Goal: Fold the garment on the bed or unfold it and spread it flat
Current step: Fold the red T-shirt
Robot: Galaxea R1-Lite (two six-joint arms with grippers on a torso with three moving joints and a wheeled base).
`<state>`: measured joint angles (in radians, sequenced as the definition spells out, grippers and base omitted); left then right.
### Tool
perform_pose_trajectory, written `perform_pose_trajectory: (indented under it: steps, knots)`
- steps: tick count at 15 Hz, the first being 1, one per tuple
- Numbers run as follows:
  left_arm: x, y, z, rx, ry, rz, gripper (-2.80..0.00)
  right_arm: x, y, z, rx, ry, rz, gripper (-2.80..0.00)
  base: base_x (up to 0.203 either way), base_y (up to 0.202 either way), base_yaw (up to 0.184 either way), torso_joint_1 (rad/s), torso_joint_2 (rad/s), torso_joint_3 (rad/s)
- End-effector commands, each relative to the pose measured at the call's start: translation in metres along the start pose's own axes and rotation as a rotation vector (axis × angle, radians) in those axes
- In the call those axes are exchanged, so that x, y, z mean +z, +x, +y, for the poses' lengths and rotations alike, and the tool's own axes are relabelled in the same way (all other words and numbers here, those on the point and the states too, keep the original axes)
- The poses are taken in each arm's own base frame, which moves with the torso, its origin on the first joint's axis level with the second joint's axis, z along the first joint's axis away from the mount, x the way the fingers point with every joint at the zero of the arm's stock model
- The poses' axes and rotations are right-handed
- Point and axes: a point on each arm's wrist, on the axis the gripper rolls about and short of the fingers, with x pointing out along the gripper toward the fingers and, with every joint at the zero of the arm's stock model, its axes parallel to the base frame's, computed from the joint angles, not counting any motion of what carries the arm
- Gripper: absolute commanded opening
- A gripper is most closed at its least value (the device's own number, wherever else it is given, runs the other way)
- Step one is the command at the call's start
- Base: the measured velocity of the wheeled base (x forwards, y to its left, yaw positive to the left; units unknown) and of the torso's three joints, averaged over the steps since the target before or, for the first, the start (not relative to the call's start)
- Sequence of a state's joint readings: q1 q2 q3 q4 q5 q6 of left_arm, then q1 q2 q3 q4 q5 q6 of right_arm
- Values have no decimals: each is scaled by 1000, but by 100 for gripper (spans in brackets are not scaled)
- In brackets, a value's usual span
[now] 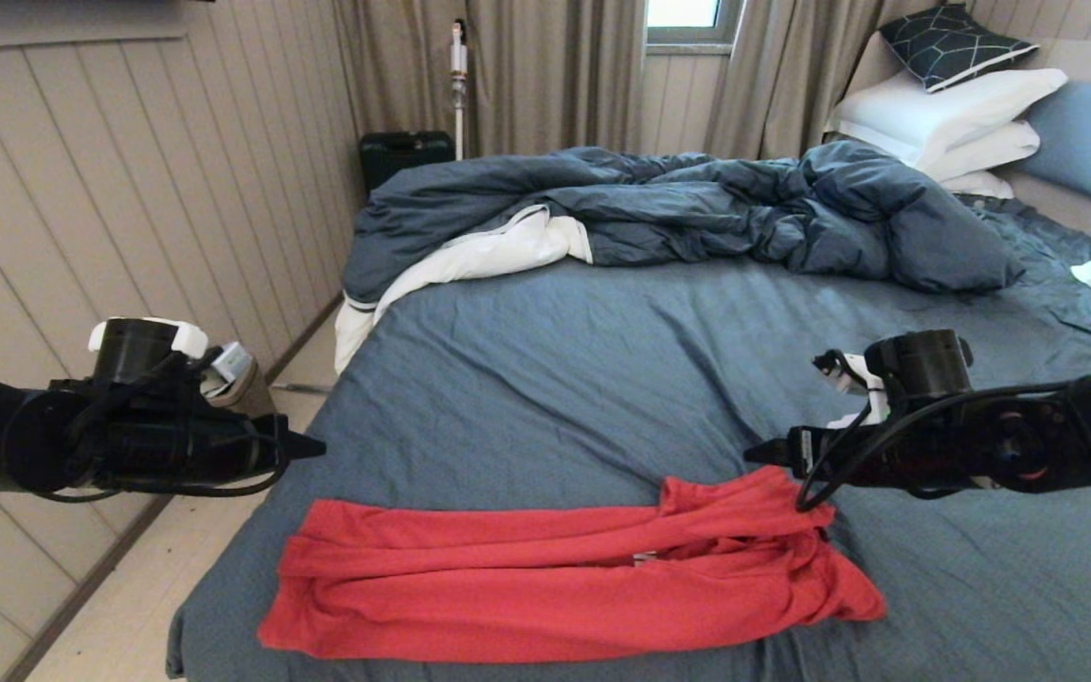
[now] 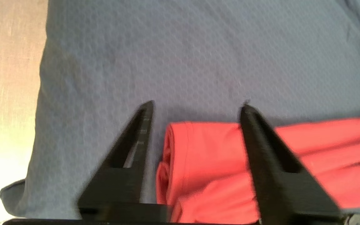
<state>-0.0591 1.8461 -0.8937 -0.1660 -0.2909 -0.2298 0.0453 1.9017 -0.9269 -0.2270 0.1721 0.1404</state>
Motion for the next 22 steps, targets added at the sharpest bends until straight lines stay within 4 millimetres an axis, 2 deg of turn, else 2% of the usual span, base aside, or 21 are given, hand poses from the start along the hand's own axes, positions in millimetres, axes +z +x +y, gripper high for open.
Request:
perform_pose_trajectory:
  steps: [1, 8, 14, 15, 19, 22]
  knots:
    - [3, 8, 2, 0, -4, 7, -280, -3, 11, 1, 5, 0, 24, 0, 0, 0, 0, 0, 0, 0]
    - [1, 12, 3, 2, -7, 18, -280, -8, 19, 3, 9, -2, 51, 0, 0, 0, 0, 0, 0, 0]
    - [1, 16, 5, 7, -8, 23, -280, -3, 30, 12, 29, -11, 48, 0, 0, 0, 0, 0, 0, 0]
    - [1, 15, 5, 6, -7, 22, -280, -4, 32, 12, 28, -11, 53, -280, 0, 0, 0, 0, 0, 0]
    - [0, 18, 5, 6, -9, 31, -280, -7, 39, 10, 25, -8, 70, -280, 0, 0, 0, 0, 0, 0]
    - [-3, 20, 7, 9, -15, 44, -280, 0, 37, 11, 28, -9, 47, -280, 0, 0, 0, 0, 0, 0]
